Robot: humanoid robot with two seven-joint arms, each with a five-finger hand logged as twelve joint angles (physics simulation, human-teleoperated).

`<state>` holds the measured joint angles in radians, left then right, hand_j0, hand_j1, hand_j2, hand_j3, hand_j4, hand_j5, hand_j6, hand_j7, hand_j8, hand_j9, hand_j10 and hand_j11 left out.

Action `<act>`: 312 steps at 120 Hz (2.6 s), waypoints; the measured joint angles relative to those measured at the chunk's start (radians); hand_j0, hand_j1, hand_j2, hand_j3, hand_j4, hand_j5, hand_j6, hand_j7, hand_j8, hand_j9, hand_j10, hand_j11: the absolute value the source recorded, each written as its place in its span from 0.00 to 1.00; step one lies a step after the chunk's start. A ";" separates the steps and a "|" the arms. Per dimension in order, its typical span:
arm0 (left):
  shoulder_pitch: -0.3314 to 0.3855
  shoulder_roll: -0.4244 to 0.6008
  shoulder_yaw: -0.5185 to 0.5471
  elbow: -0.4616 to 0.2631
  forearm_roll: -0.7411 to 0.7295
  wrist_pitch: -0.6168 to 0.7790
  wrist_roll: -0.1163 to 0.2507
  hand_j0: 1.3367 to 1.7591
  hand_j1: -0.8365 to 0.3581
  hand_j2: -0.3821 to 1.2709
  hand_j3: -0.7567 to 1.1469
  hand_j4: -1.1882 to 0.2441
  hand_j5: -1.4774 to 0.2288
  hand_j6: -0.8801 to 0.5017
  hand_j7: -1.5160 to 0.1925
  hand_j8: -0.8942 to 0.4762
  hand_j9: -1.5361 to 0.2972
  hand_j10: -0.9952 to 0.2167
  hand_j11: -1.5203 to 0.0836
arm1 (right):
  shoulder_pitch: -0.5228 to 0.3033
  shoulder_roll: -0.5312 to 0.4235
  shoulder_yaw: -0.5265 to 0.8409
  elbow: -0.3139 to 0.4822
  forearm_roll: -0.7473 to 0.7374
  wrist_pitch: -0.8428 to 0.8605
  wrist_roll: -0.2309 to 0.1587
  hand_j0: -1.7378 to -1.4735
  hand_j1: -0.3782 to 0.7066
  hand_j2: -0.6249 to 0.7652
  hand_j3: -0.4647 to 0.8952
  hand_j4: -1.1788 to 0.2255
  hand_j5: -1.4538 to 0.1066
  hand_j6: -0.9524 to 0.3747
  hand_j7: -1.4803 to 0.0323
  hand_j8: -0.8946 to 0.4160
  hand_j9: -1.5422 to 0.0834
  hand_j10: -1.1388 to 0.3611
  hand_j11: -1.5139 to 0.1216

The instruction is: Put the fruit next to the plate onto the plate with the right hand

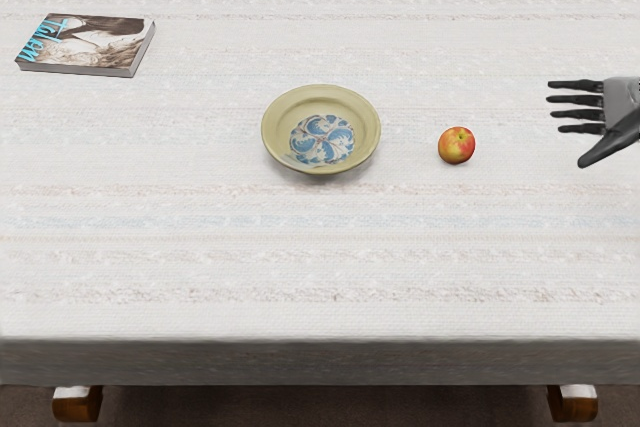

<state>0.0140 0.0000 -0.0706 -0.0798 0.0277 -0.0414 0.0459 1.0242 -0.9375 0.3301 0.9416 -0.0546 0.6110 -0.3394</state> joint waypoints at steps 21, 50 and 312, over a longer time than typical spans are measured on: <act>0.000 0.000 0.000 0.000 0.000 0.000 0.000 0.76 0.98 0.23 0.40 0.82 0.86 0.63 0.88 0.64 0.83 0.81 0.94 | 0.063 0.049 -0.001 -0.018 -0.114 0.000 -0.133 0.30 0.03 0.45 0.34 0.84 0.93 0.72 0.98 0.68 0.95 0.76 0.93; 0.000 0.000 0.000 0.000 0.000 0.000 0.000 0.76 0.98 0.23 0.40 0.82 0.86 0.63 0.88 0.64 0.83 0.81 0.94 | 0.167 0.239 -0.002 0.184 -0.721 -0.233 -0.258 0.30 0.03 0.45 0.34 0.84 0.93 0.72 0.98 0.68 0.95 0.76 0.93; 0.000 0.000 0.000 0.000 0.000 0.000 0.000 0.76 0.98 0.23 0.40 0.82 0.86 0.63 0.88 0.64 0.83 0.81 0.94 | -0.013 0.571 0.000 0.058 -1.015 -0.701 -0.181 0.32 0.58 0.48 0.34 0.42 0.45 0.37 0.48 0.37 0.48 0.37 0.46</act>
<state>0.0138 0.0000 -0.0706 -0.0798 0.0276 -0.0414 0.0460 1.0109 -0.3661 0.3306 0.9995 -1.0698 -0.0897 -0.5204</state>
